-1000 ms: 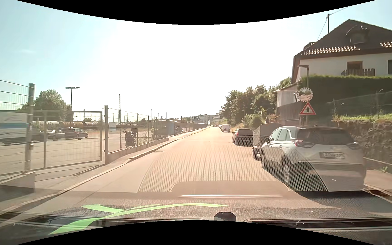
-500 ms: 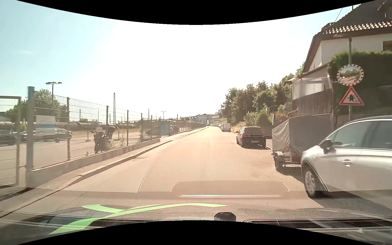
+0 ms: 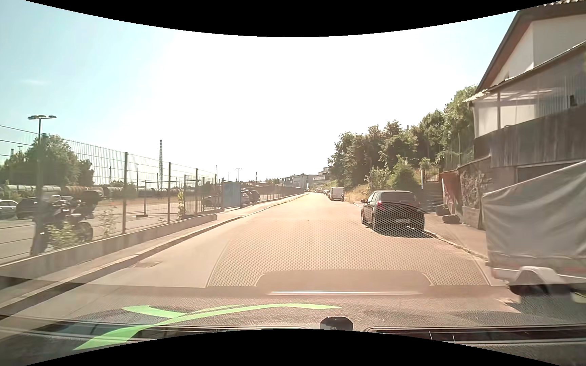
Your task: Follow the waypoints while adhering to traffic rules and regulations
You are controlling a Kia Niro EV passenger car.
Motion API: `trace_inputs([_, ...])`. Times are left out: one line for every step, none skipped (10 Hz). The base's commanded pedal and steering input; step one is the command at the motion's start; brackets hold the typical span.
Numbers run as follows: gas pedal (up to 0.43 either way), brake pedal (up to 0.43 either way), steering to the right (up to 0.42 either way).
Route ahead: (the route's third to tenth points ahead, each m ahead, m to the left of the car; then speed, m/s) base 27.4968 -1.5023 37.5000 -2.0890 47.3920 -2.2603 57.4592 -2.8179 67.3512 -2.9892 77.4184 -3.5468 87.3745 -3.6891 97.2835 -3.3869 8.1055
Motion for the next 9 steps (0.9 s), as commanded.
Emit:
trace_inputs([0.169,0.0,0.011])
trace_inputs([0.169,0.0,0.008])
trace_inputs([0.169,0.0,0.008])
trace_inputs([0.169,0.0,0.008])
trace_inputs([0.169,0.0,0.01])
trace_inputs([0.169,0.0,0.013])
trace_inputs([0.169,0.0,0.014])
trace_inputs([0.169,0.0,0.014])
trace_inputs([0.169,0.0,0.015])
